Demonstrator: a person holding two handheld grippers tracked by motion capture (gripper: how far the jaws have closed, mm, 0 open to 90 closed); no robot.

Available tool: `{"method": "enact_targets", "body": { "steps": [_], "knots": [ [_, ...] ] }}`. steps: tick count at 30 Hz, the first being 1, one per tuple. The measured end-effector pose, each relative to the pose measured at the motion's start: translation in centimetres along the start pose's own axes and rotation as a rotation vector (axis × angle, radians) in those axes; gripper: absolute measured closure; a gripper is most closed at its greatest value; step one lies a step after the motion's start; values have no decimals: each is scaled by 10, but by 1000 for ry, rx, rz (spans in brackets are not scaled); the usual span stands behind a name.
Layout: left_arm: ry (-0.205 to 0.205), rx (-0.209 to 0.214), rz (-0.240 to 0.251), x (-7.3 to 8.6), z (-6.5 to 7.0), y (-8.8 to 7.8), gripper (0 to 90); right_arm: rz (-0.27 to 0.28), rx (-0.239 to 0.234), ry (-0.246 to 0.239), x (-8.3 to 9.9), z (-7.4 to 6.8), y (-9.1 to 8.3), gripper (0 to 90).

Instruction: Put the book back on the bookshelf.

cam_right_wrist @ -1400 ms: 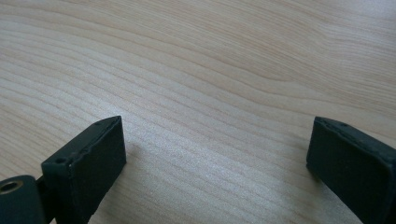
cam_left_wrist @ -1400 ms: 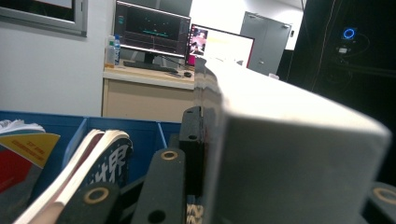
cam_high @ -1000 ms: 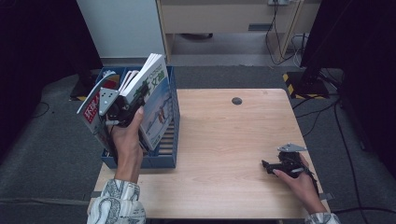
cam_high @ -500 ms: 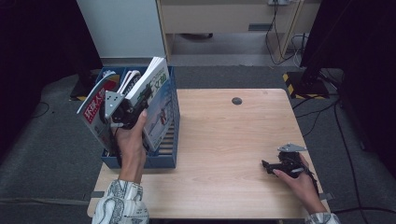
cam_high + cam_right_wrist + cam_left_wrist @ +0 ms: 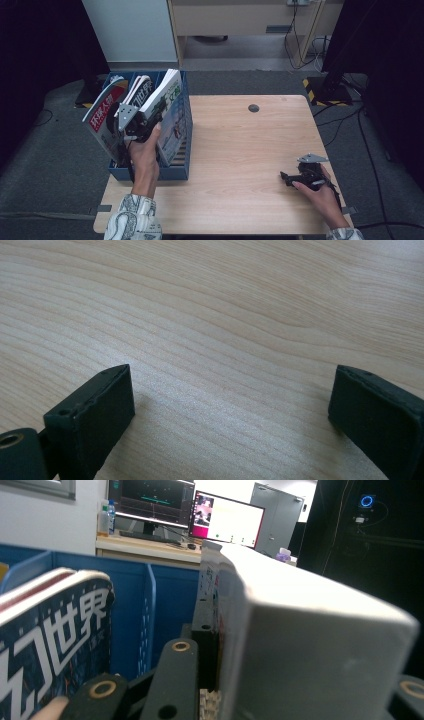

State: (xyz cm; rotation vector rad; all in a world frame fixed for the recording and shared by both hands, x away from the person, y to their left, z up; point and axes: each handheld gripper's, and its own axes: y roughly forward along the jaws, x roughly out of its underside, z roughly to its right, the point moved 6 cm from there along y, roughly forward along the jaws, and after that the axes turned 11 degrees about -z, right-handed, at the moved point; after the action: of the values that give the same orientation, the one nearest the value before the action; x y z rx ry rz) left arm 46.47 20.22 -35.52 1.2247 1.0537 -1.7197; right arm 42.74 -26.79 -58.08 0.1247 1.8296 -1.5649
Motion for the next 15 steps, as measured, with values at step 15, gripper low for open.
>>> {"method": "enact_targets", "body": {
  "steps": [15],
  "knots": [
    [-1,8,-6,6,-8,1,728,0,0,0,0,0,0,49]
  ]
}}
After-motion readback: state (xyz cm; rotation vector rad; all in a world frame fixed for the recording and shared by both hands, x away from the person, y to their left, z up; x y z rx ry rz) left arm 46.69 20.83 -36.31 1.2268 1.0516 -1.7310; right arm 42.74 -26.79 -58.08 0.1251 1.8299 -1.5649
